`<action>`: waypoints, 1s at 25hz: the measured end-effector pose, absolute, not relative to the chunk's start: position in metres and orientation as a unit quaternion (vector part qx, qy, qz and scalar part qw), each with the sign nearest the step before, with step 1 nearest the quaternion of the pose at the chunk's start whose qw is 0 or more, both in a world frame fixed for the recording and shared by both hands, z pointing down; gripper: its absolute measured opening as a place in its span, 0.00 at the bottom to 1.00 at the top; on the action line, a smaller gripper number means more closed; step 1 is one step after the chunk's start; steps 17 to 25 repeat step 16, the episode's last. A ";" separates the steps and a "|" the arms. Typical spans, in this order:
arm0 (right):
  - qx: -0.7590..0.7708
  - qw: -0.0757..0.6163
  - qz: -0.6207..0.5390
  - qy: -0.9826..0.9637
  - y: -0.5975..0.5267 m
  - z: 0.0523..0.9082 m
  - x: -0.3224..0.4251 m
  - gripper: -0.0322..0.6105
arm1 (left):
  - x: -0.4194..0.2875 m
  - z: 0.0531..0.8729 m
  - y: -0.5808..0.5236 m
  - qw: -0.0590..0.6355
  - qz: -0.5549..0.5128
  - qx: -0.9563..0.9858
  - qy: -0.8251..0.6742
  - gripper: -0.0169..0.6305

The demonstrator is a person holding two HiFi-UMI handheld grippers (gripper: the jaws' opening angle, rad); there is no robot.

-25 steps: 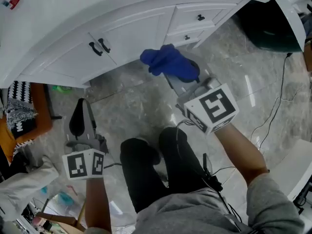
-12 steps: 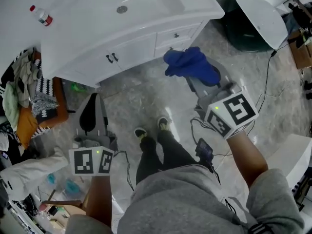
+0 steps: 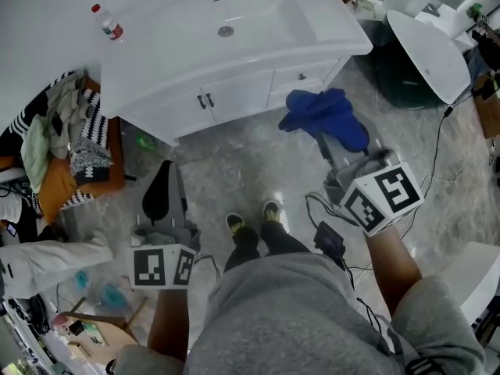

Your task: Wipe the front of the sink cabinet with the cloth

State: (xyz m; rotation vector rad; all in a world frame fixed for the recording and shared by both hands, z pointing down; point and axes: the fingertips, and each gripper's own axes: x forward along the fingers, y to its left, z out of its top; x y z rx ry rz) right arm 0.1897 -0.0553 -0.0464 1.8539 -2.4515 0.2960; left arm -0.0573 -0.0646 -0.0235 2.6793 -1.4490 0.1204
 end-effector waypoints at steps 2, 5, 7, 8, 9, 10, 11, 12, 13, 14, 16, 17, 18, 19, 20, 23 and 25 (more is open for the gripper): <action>0.603 0.023 0.093 -0.792 -0.053 -0.048 0.186 0.16 | -0.062 -0.021 -0.062 0.053 0.038 0.879 -0.473 0.04; 0.604 0.020 0.087 -0.792 -0.050 -0.049 0.177 0.16 | -0.065 -0.018 -0.060 0.061 0.033 0.882 -0.466 0.05; 0.604 0.023 0.085 -0.792 -0.049 -0.049 0.172 0.16 | -0.066 -0.019 -0.060 0.058 0.034 0.882 -0.466 0.04; 0.603 0.028 0.081 -0.793 -0.048 -0.048 0.170 0.16 | -0.066 -0.020 -0.059 0.056 0.033 0.882 -0.467 0.04; 0.602 0.033 0.077 -0.794 -0.048 -0.047 0.167 0.16 | -0.067 -0.021 -0.059 0.055 0.031 0.881 -0.468 0.04; 0.601 0.038 0.073 -0.795 -0.047 -0.046 0.165 0.16 | -0.067 -0.021 -0.058 0.056 0.029 0.881 -0.469 0.04; 0.600 0.041 0.072 -0.796 -0.047 -0.044 0.163 0.16 | -0.067 -0.022 -0.059 0.056 0.028 0.881 -0.468 0.05; 0.599 0.041 0.074 -0.797 -0.048 -0.043 0.161 0.16 | -0.068 -0.022 -0.059 0.056 0.028 0.881 -0.468 0.04; 0.597 0.039 0.078 -0.798 -0.049 -0.041 0.160 0.16 | -0.069 -0.023 -0.060 0.055 0.030 0.881 -0.469 0.04; 0.595 0.038 0.081 -0.799 -0.049 -0.039 0.158 0.16 | -0.070 -0.023 -0.060 0.054 0.031 0.881 -0.470 0.04; 0.591 0.036 0.085 -0.801 -0.052 -0.036 0.155 0.16 | -0.073 -0.024 -0.061 0.052 0.034 0.879 -0.472 0.04; 0.591 0.036 0.085 -0.801 -0.052 -0.036 0.155 0.16 | -0.073 -0.024 -0.061 0.052 0.034 0.879 -0.472 0.04; 0.591 0.036 0.085 -0.801 -0.052 -0.036 0.155 0.16 | -0.073 -0.024 -0.061 0.052 0.034 0.879 -0.472 0.04; 0.591 0.036 0.085 -0.801 -0.052 -0.036 0.155 0.16 | -0.073 -0.024 -0.061 0.052 0.034 0.879 -0.472 0.04; 0.591 0.036 0.085 -0.801 -0.052 -0.036 0.155 0.16 | -0.073 -0.024 -0.061 0.052 0.034 0.879 -0.472 0.04; 0.591 0.036 0.085 -0.801 -0.052 -0.036 0.155 0.16 | -0.073 -0.024 -0.061 0.052 0.034 0.879 -0.472 0.04; 0.591 0.036 0.085 -0.801 -0.052 -0.036 0.155 0.16 | -0.073 -0.024 -0.061 0.052 0.034 0.879 -0.472 0.04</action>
